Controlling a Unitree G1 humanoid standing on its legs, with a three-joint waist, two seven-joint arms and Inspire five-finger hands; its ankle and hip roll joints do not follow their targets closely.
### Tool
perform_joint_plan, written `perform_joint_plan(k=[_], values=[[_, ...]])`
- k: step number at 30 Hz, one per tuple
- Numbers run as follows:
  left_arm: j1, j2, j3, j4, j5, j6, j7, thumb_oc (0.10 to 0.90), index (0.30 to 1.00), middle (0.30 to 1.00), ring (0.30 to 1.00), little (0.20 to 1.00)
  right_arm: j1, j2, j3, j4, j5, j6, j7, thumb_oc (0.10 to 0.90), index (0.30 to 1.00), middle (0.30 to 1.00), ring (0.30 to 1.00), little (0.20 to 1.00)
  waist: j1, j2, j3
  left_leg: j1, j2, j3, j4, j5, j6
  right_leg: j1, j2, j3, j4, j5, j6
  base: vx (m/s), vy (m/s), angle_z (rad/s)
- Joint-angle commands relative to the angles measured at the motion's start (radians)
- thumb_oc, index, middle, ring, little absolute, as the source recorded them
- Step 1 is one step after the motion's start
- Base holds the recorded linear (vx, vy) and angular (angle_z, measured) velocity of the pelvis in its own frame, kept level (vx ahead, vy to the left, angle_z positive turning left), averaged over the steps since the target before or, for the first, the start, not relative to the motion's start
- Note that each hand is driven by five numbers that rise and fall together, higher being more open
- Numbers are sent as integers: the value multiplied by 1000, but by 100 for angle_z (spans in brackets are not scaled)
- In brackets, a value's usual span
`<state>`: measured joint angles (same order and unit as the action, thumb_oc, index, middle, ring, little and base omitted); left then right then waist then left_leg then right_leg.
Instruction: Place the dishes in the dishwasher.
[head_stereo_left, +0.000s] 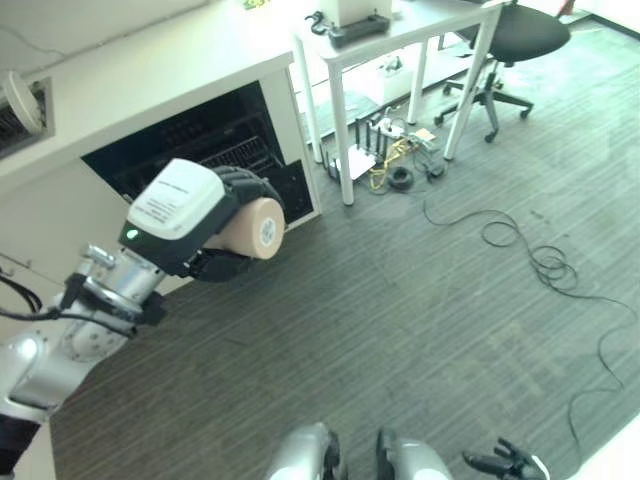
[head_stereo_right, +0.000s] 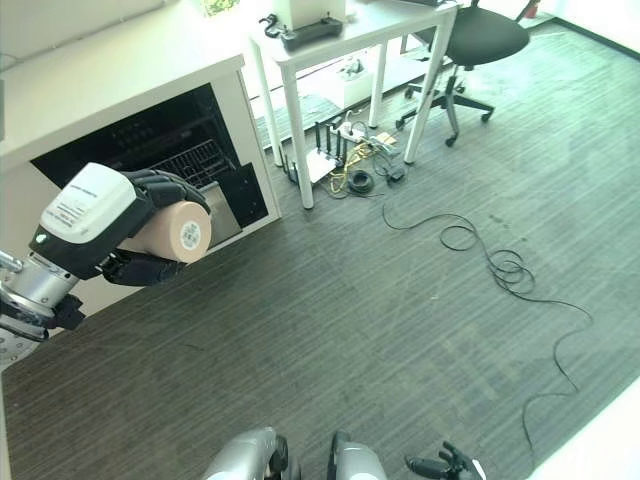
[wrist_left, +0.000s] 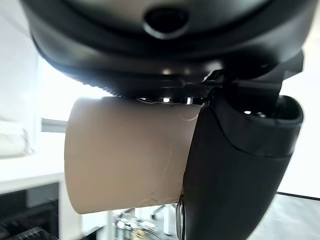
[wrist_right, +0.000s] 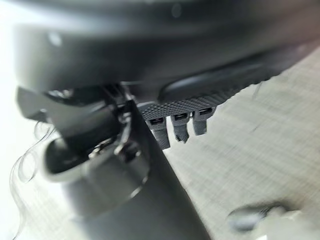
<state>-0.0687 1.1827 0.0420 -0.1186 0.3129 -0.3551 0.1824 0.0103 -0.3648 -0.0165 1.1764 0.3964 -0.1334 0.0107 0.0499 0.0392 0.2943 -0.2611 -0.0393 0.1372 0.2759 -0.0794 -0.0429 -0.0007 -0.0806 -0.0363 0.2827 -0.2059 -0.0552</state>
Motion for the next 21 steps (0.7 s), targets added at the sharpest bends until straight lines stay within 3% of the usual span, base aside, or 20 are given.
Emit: perform_joint_plan(k=[1, 5, 8, 10, 12, 14, 16, 17, 19, 21], values=[[-84, -15, 203, 23, -67, 9, 89, 400, 300, 300, 300, 300, 27, -53, 15, -5, 15, -11, -1, 800, 900, 900, 900, 900, -12, 43, -34, 41, 29, 2, 24, 52, -2, -21, 37, -139, 17, 0, 108, 282, 213, -82], [-50, -117, 214, 23, 44, -55, 163, 400, 300, 300, 300, 300, 42, -23, 12, 1, 57, 22, -94, 800, 900, 900, 900, 900, -1, 44, -49, 15, 77, 33, 24, 54, -1, 5, 24, -163, 17, -30, 106, 277, 231, -60], [-47, -151, 214, 25, 76, -80, 187, 400, 300, 300, 300, 300, 63, -1, -52, 30, 224, 105, -100, 800, 900, 900, 900, 900, -8, 46, -56, 65, 75, 38, 24, 15, 12, 49, 16, -186, 17, -50, 102, 303, 230, -8], [-49, -158, 211, 5, 114, -113, 183, 400, 300, 300, 300, 300, 84, 23, -84, 43, 169, 76, -82, 800, 900, 900, 900, 900, -8, 52, -69, 94, 58, 34, 24, -17, 41, 101, 26, -195, 17, -45, 109, 393, 284, 33], [-61, -153, 203, -24, 139, -113, 174, 400, 300, 300, 300, 300, 97, 45, -83, 29, 159, 43, -80, 800, 900, 900, 900, 900, -21, 62, -75, 116, 46, 28, 24, -42, 70, 83, 30, -195, 130, 2, 139, 299, 251, 44], [-86, -119, 185, -43, 131, -91, 155, 400, 300, 300, 300, 300, 103, 60, -84, 0, 160, 37, -73, 800, 900, 900, 900, 900, -35, 57, -76, 141, 5, 5, 24, -77, 117, -1, 28, -160, 390, 106, 195, 250, 181, 52], [-96, -77, 173, -32, 93, -75, 134, 400, 300, 300, 300, 300, 101, 60, -63, -1, 111, 37, -63, 800, 900, 900, 900, 900, -42, 70, -74, 175, -2, -17, 24, -100, 141, -103, 1, -156, 539, 145, 195, 245, 91, 53], [-99, -58, 167, -24, 75, -72, 134, 400, 300, 300, 300, 300, 99, 57, -50, -1, 90, 29, -60, 800, 900, 900, 900, 900, -49, 77, -70, 186, 1, -24, 24, -108, 144, -136, -8, -160, 527, 131, 185, 349, -72, 17], [-144, -1, 145, -26, 24, -47, 123, 400, 300, 300, 300, 300, 94, 45, -25, -1, 90, 7, -53, 800, 900, 900, 900, 900, -81, 79, -56, 212, -1, -70, 24, -134, 137, -159, -9, -134, 281, 118, 175, 294, -222, 23], [-202, 40, 120, -17, -8, -16, 114, 400, 300, 300, 300, 300, 82, 33, -19, 10, 108, 1, -44, 800, 900, 900, 900, 900, -98, 64, -51, 228, -3, -105, 24, -166, 127, -152, -56, -81, 23, 185, 192, 248, -378, 63]])
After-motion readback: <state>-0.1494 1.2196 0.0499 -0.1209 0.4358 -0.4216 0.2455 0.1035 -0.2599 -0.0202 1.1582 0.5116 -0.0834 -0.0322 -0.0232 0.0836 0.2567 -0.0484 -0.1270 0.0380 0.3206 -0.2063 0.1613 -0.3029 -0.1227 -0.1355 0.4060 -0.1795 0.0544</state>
